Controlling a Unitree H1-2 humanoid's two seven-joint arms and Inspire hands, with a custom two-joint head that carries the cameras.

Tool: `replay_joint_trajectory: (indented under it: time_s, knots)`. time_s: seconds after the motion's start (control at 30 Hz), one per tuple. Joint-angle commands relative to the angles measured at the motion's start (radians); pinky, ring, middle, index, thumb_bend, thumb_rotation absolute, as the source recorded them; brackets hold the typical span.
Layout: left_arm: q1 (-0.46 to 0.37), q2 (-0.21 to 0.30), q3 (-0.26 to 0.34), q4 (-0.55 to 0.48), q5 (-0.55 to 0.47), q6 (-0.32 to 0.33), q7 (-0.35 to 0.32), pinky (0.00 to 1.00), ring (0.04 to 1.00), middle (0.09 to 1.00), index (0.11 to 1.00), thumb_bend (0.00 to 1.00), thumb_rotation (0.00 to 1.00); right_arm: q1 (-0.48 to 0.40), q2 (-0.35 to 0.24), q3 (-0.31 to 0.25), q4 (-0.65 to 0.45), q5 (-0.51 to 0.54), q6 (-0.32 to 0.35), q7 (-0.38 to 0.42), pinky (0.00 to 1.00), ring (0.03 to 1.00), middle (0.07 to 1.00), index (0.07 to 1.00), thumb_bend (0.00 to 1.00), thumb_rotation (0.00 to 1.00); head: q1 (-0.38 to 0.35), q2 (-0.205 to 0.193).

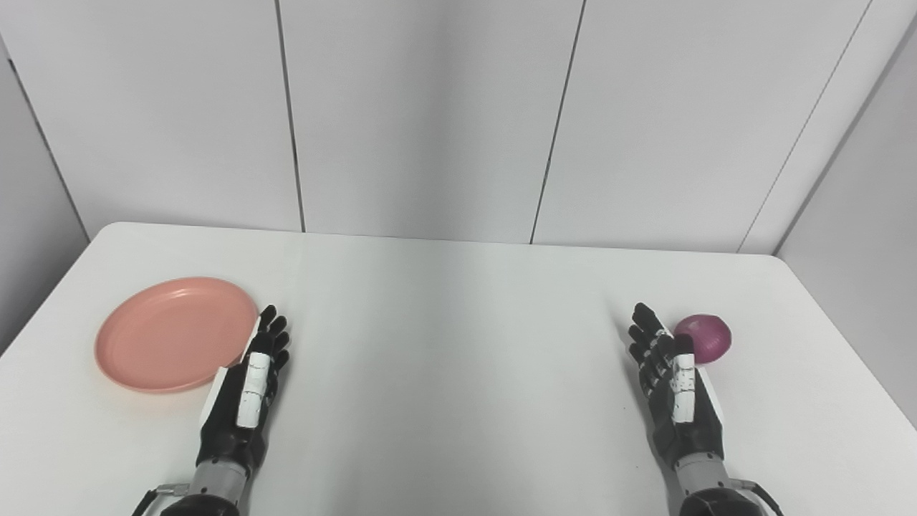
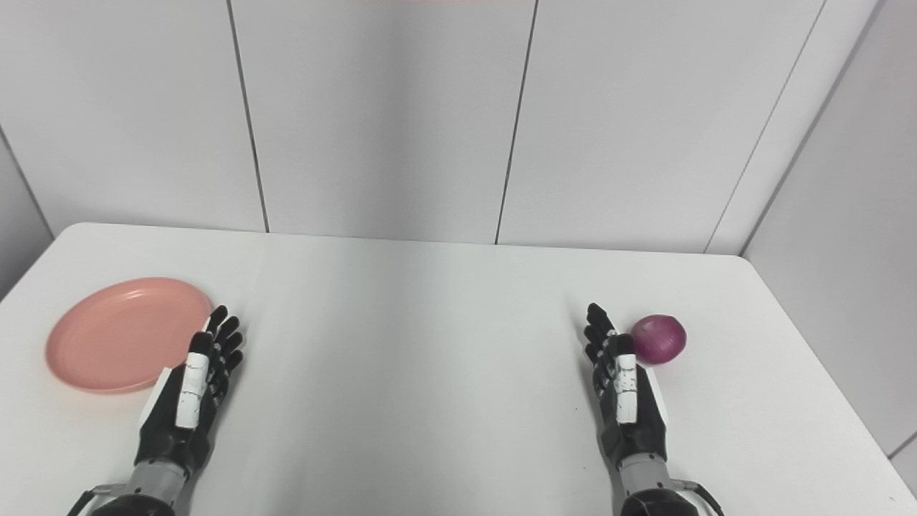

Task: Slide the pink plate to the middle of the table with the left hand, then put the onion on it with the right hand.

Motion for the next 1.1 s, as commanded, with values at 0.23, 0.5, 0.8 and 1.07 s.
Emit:
replay_joint_trajectory:
  time_s: [0.23, 0.5, 0.8, 1.07]
  knots:
    - [0.01, -0.01, -0.019, 0.033, 0.004, 0.06, -0.014, 1.0, 1.0, 1.0, 1.0, 0.88, 0.99, 0.089, 0.013, 0.004, 0.09, 0.0, 0.002, 0.008, 1.0, 0.981, 0.96, 0.925, 0.91, 1.0, 0.0, -0.001]
    - [0.012, -0.009, -0.02, 0.025, 0.004, 0.066, -0.015, 1.0, 1.0, 1.0, 1.0, 0.89, 0.99, 0.091, 0.01, 0.009, 0.088, -0.006, 0.002, 0.008, 1.0, 0.981, 0.957, 0.92, 0.92, 1.0, 0.0, 0.001]
    - [0.011, -0.008, -0.019, 0.029, 0.001, 0.061, -0.017, 1.0, 1.0, 1.0, 1.0, 0.88, 0.99, 0.09, 0.011, 0.011, 0.086, -0.008, 0.001, 0.006, 1.0, 0.98, 0.955, 0.919, 0.92, 1.0, 0.0, 0.0]
    - [0.012, -0.008, -0.02, 0.026, 0.001, 0.064, -0.017, 1.0, 1.0, 1.0, 1.0, 0.88, 0.99, 0.089, 0.011, 0.01, 0.088, -0.001, 0.0, 0.012, 1.0, 0.981, 0.956, 0.922, 0.93, 1.0, -0.001, 0.001]
